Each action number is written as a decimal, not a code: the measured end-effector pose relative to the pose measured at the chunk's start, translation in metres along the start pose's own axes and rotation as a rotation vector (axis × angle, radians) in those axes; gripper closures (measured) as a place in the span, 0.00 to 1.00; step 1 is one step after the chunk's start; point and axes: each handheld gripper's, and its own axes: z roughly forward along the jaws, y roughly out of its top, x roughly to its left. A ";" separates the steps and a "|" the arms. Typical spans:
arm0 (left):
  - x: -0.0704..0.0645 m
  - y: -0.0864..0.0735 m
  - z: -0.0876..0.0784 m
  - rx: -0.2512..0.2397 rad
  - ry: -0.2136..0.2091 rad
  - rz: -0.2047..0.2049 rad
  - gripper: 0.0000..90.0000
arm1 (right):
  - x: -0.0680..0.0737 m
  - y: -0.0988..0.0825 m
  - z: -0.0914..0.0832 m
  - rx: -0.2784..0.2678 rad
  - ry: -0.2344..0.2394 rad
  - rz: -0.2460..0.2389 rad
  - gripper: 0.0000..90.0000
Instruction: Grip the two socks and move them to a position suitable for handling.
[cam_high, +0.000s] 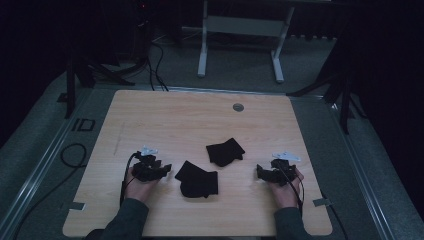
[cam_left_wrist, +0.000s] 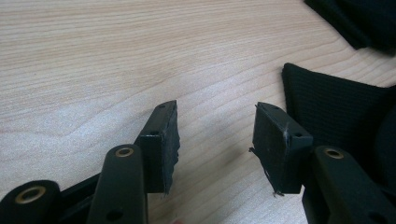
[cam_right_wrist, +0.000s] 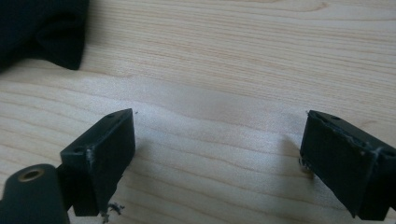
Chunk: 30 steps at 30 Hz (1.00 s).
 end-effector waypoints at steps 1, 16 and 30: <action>0.000 0.000 0.000 0.000 0.000 0.000 0.57 | 0.000 0.000 0.000 0.000 0.000 0.000 0.11; -0.002 0.000 0.000 0.002 0.003 0.001 0.56 | 0.007 0.001 -0.009 0.023 0.036 -0.039 0.38; -0.002 0.000 0.000 0.004 -0.002 0.004 0.56 | 0.010 0.003 -0.013 0.050 0.062 -0.055 0.48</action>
